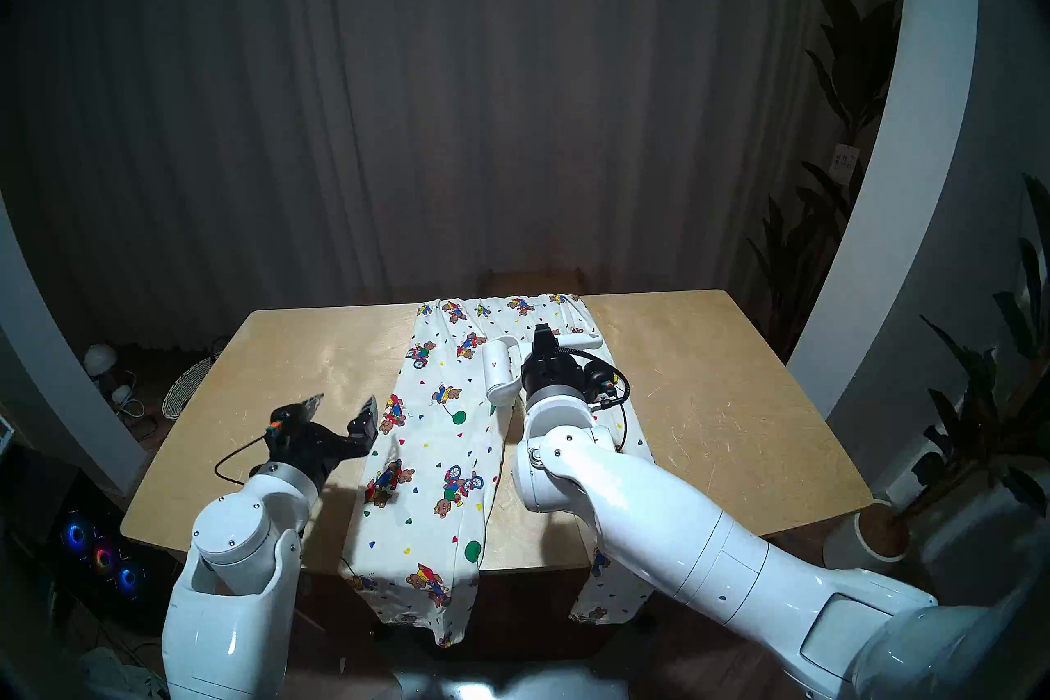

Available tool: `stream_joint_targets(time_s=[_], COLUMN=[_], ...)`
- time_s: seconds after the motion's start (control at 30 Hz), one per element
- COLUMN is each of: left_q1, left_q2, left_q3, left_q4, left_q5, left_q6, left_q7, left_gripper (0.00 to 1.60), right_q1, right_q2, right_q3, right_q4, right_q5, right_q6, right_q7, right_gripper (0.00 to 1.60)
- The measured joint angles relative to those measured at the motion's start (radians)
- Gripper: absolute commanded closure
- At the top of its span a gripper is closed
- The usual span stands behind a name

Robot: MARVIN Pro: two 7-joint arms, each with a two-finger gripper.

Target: Remove lint and debris from pants with a lint roller

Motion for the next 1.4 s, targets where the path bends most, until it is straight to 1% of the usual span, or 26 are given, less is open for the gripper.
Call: stream_joint_targets(time_s=[0.07, 0.13, 0.17, 0.2, 0.3, 0.33, 0.53, 0.57, 0.67, 0.77, 0.87, 0.93, 1.0, 1.07, 1.17, 1.23, 1.3, 1.4], left_q1=[-0.003, -0.004, -0.006, -0.007, -0.01, -0.012, -0.022, -0.026, -0.031, -0.04, -0.044, -0.051, -0.054, -0.058, -0.062, -0.063, -0.065, -0.066], left_q2=[-0.009, -0.013, -0.018, -0.022, -0.028, -0.031, -0.037, -0.039, -0.043, -0.047, -0.051, -0.057, -0.059, -0.063, -0.065, -0.065, -0.065, -0.065], left_q3=[-0.017, -0.024, -0.033, -0.037, -0.042, -0.042, -0.022, -0.012, 0.007, 0.036, 0.052, 0.079, 0.088, 0.111, 0.136, 0.142, 0.161, 0.173], left_q4=[-0.026, -0.036, -0.047, -0.051, -0.056, -0.056, -0.054, -0.052, -0.048, -0.04, -0.036, -0.031, -0.03, -0.027, -0.024, -0.023, -0.017, -0.01], left_q5=[-0.052, -0.079, -0.119, -0.141, -0.188, -0.209, -0.263, -0.272, -0.282, -0.288, -0.289, -0.29, -0.29, -0.29, -0.289, -0.289, -0.287, -0.286], left_q6=[-0.018, -0.023, -0.026, -0.027, -0.027, -0.027, -0.02, -0.017, -0.008, 0.009, 0.015, 0.026, 0.029, 0.036, 0.043, 0.044, 0.046, 0.045], left_q7=[-0.023, -0.036, -0.055, -0.066, -0.09, -0.102, -0.138, -0.146, -0.154, -0.16, -0.162, -0.162, -0.162, -0.159, -0.155, -0.153, -0.14, -0.127], left_gripper=[0.0, 0.0, 0.0, 0.0, 0.0, 0.0, 0.0, 0.0, 0.0, 0.0, 0.0, 0.0, 0.0, 0.0, 0.0, 0.0, 0.0, 0.0], right_q1=[-0.004, -0.008, -0.018, -0.024, -0.04, -0.048, -0.084, -0.093, -0.106, -0.115, -0.113, -0.101, -0.095, -0.077, -0.05, -0.044, -0.019, 0.0], right_q2=[0.012, 0.017, 0.026, 0.032, 0.049, 0.062, 0.122, 0.138, 0.163, 0.193, 0.206, 0.227, 0.234, 0.251, 0.272, 0.276, 0.289, 0.295], right_q3=[0.02, 0.035, 0.061, 0.077, 0.117, 0.141, 0.24, 0.267, 0.311, 0.369, 0.397, 0.44, 0.452, 0.479, 0.498, 0.501, 0.505, 0.502], right_q4=[-0.005, -0.011, -0.022, -0.029, -0.043, -0.048, -0.044, -0.037, -0.017, 0.02, 0.043, 0.087, 0.102, 0.139, 0.178, 0.188, 0.226, 0.257], right_q5=[0.013, 0.029, 0.061, 0.084, 0.137, 0.165, 0.271, 0.3, 0.35, 0.417, 0.447, 0.495, 0.51, 0.544, 0.575, 0.582, 0.605, 0.62], right_q6=[-0.008, -0.014, -0.024, -0.029, -0.04, -0.046, -0.058, -0.058, -0.046, -0.001, 0.028, 0.082, 0.101, 0.15, 0.208, 0.223, 0.278, 0.321], right_q7=[0.0, 0.0, -0.002, -0.003, -0.006, -0.007, -0.012, -0.014, -0.018, -0.025, -0.029, -0.038, -0.042, -0.057, -0.08, -0.086, -0.109, -0.126], right_gripper=[1.6, 1.6, 1.6, 1.6, 1.6, 1.6, 1.6, 1.6, 1.6, 1.6, 1.6, 1.6, 1.6, 1.6, 1.6, 1.6, 1.6, 1.6])
